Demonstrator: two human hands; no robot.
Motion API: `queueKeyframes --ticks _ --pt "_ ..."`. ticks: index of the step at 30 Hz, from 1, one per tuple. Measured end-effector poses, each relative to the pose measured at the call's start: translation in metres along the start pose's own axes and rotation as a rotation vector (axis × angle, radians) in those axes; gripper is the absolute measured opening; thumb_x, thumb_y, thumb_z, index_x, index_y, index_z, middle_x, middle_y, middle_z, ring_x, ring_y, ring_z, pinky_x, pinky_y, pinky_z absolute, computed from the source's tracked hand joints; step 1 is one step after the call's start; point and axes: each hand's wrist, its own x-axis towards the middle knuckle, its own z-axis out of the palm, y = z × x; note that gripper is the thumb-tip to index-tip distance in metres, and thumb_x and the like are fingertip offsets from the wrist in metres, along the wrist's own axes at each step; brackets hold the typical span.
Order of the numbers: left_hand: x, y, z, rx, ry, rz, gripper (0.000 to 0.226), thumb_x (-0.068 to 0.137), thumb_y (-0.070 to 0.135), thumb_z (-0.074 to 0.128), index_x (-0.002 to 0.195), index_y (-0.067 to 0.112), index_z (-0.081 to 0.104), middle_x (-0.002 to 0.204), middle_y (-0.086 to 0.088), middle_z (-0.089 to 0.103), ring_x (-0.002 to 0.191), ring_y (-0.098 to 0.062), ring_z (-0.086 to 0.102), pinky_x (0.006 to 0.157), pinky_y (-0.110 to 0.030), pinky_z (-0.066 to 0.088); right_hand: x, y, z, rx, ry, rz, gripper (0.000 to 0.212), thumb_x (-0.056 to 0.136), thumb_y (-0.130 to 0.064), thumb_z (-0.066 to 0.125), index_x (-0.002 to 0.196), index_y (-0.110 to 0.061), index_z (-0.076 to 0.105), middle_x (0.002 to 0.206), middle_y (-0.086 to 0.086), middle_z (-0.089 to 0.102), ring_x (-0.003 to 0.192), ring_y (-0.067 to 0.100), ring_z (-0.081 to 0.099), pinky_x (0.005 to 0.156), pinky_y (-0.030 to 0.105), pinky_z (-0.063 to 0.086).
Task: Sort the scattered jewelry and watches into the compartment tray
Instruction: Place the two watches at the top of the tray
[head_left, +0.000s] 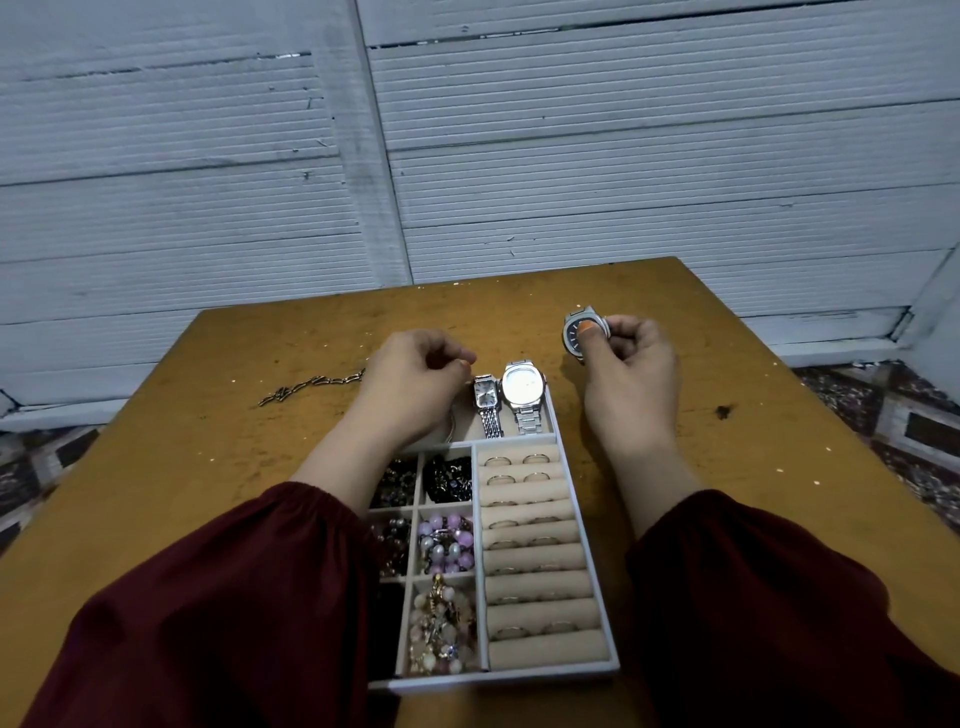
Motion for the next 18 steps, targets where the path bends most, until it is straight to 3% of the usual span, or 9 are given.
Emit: queueKeyframes --ticks 4,9,11,15,18 --pt "-0.009 -0.004 -0.014 -0.1 0.107 0.022 0.016 0.09 0.01 0.06 0.085 0.023 0.068 0.078 0.006 0.064 0.065 -0.006 0.055 0.062 -0.019 0.045 -0.002 -0.015 -0.002 0.092 -0.029 -0.025 0.015 0.086 -0.018 0.068 0.081 -0.025 0.056 0.074 -0.007 0.066 0.059 0.002 0.06 0.054 0.015 0.046" --pt "-0.024 -0.019 -0.03 -0.188 0.313 -0.002 0.022 0.09 0.005 0.057 0.083 0.024 0.066 0.084 0.006 0.065 0.072 -0.001 0.059 0.073 -0.02 0.05 -0.012 -0.03 -0.001 0.3 -0.179 0.054 0.018 0.083 -0.01 0.071 0.094 -0.018 0.059 0.078 0.003 0.07 0.067 0.013 0.066 0.065 0.033 0.054" --pt "-0.029 -0.032 -0.033 -0.254 0.392 -0.059 0.023 0.09 0.004 0.056 0.081 0.023 0.066 0.08 0.006 0.064 0.066 -0.001 0.059 0.064 -0.014 0.05 -0.016 -0.037 -0.001 0.345 -0.223 0.054 0.024 0.083 -0.006 0.07 0.103 -0.013 0.058 0.077 0.003 0.068 0.061 0.007 0.064 0.058 0.021 0.051" --pt "-0.035 -0.061 -0.043 -0.266 0.433 -0.138 0.016 0.084 0.015 0.057 0.084 0.025 0.07 0.083 0.0 0.07 0.076 -0.021 0.065 0.077 -0.045 0.055 -0.025 -0.045 0.001 0.42 -0.374 0.062 0.03 0.083 0.0 0.067 0.112 -0.005 0.061 0.074 0.0 0.07 0.059 0.003 0.064 0.051 0.013 0.046" --pt "-0.037 -0.069 -0.046 -0.084 0.385 -0.116 0.025 0.089 0.003 0.052 0.085 0.024 0.065 0.083 0.005 0.068 0.075 -0.008 0.06 0.08 -0.031 0.051 -0.03 -0.043 0.008 0.358 -0.493 0.084 0.029 0.08 -0.002 0.069 0.108 -0.009 0.067 0.082 0.003 0.074 0.068 0.009 0.067 0.054 0.016 0.049"
